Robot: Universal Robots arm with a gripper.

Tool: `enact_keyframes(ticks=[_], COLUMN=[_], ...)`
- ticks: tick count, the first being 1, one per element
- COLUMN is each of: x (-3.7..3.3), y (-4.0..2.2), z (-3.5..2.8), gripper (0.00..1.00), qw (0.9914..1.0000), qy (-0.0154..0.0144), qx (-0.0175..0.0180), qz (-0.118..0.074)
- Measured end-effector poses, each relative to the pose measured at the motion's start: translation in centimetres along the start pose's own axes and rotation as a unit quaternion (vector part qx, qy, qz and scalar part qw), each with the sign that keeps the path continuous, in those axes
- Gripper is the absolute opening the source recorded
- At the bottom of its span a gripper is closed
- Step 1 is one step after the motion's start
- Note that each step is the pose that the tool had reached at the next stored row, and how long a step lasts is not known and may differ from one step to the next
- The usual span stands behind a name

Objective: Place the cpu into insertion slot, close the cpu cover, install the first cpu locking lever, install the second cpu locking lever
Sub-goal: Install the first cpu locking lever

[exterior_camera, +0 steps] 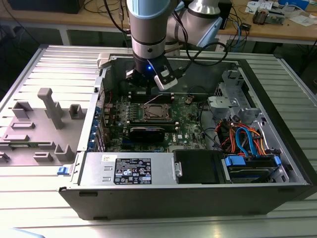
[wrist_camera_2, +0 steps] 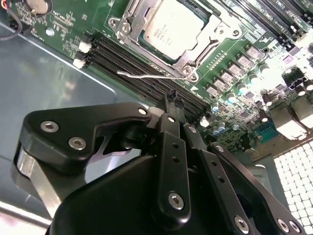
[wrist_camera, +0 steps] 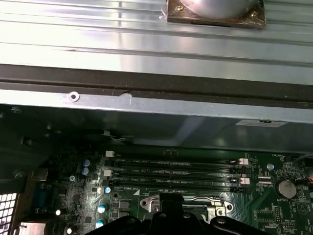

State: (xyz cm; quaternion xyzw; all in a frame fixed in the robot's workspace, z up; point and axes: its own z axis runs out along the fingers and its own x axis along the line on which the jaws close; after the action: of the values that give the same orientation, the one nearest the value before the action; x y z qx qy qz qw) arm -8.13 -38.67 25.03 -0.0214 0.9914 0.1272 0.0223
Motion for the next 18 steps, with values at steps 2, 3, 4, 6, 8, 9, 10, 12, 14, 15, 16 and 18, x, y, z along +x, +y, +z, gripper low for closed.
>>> enact_keyframes(ticks=[2, 3, 4, 6, 8, 9, 10, 12, 14, 15, 16, 18], x=[-0.01, -0.01, -0.01, -0.01, -0.01, -0.01, -0.01, -0.01, -0.02, -0.11, -0.45, -0.74], y=[-0.01, -0.02, -0.02, -0.02, 0.00, 0.01, 0.07, 0.08, 0.08, 0.07, 0.05, 0.02], z=[0.05, 0.05, 0.05, 0.05, 0.06, 0.07, 0.08, 0.17, 0.23, 0.27, 0.31, 0.33], gripper=[0.11, 0.11, 0.11, 0.11, 0.11, 0.11, 0.11, 0.11, 0.11, 0.11, 0.11, 0.11], qw=[0.99997, 0.99993, 0.99990, 0.99990, 0.99986, 0.99983, 0.99979, 0.99984, 0.99990, 0.99991, 0.99991, 0.99991], qy=[-0.0018, -0.0025, -0.0029, -0.0029, -0.0028, -0.0027, -0.0026, -0.0027, -0.0029, -0.0030, -0.0030, -0.0028], qx=[0.0034, 0.0055, 0.0071, 0.0072, 0.0110, 0.0136, 0.0164, 0.0134, 0.0072, 0.0052, 0.0045, 0.0045], qz=[0.007, 0.010, 0.012, 0.012, 0.012, 0.012, 0.012, 0.012, 0.012, 0.012, 0.012, 0.012])
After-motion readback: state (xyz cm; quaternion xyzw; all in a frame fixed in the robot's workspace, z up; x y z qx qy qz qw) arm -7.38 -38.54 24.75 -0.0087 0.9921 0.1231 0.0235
